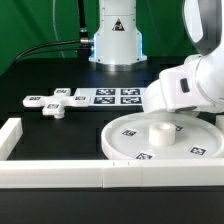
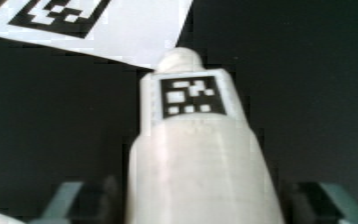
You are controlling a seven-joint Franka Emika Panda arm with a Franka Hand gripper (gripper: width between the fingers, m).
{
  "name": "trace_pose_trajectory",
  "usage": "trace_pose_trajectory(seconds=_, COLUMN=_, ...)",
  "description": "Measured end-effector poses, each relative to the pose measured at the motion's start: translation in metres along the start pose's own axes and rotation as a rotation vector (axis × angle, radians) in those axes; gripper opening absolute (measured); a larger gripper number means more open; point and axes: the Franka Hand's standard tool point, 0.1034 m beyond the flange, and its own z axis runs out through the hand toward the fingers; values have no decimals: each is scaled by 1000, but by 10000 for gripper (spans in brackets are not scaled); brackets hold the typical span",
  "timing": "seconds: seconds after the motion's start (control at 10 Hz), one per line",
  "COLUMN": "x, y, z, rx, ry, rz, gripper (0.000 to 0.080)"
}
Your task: Assemble round table
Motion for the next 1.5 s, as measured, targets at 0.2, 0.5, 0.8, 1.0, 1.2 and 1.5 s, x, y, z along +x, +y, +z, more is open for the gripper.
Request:
trace_pose_trajectory(seconds=0.2, x=0, y=0, z=0, rx=0, ry=0, rz=-2, gripper=406)
trace_pose_trajectory(seconds=0.5, x=-11, y=3, z=-16, rx=12, ry=-15, rz=-17, gripper=406)
trace_pose_trajectory(seconds=0.8, x=-38, y=14, z=-58, rx=26, ry=-45, rz=-66, gripper=406)
trace_pose_trajectory(seconds=1.0, x=-37, y=17, z=-66, rx=29, ry=-21, rz=-77, gripper=407)
trace_pose_trajectory(seconds=1.2, x=-34, y=17, z=-66, rx=27, ry=-8, rz=-78, gripper=407)
trace_pose_trajectory(seconds=1.5, x=-24, y=35, z=-78, rx=54, ry=153, rz=-67, gripper=407)
